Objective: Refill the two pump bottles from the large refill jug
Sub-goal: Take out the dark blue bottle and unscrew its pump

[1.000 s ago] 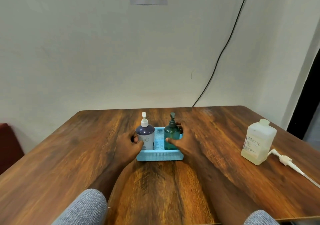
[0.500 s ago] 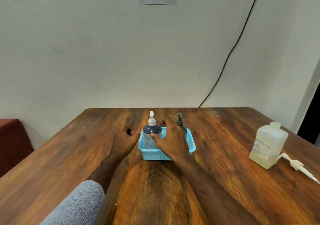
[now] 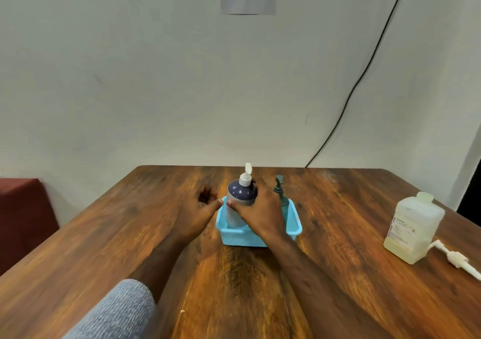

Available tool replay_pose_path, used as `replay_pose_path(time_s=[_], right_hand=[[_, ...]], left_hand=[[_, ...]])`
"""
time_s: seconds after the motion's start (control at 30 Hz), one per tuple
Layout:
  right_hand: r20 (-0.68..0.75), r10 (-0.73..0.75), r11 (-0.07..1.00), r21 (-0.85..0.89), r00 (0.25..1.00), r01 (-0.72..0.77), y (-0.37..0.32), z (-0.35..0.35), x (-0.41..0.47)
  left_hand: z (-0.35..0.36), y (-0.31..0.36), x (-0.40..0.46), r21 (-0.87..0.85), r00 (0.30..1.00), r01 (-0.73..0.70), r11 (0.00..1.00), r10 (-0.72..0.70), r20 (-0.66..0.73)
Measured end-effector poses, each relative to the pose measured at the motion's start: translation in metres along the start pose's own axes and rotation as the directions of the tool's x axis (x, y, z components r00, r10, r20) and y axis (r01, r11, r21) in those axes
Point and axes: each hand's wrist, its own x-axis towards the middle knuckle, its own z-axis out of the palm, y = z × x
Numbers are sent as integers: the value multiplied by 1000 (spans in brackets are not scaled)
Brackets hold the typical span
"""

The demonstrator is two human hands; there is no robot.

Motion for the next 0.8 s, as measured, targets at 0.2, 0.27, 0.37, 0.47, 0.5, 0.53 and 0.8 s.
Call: replay_pose_path(time_s=[0.2,0.27,0.37,0.47,0.5,0.53,0.8], right_hand=[[-113,-22,977,210,993,46,-7,-52,-10],[-86,13,978,210,996,6,-3,-71,-13],[-103,52,979,201,993,-31,14,-99,-19],[-97,74,978,200,992,-54,33,-138,-27],[-66,102,974,208,993,-86,37,-150,-30],[-38,160,964,219,986,-148,45,-161,-32],[-31,265,962,79,964,-262,97,-206,-45]], left_hand=[[23,38,-6,-56,977,-197,979,200,69],[36,53,-11,17,951,-279,960,274,141],[73,60,-21,-40,953,-235,971,238,186],[121,61,-32,-77,954,-200,977,212,213],[134,61,-35,-79,946,-213,974,225,231],[148,66,-38,-99,936,-226,969,245,254],[228,82,-48,-243,924,-156,957,229,307]])
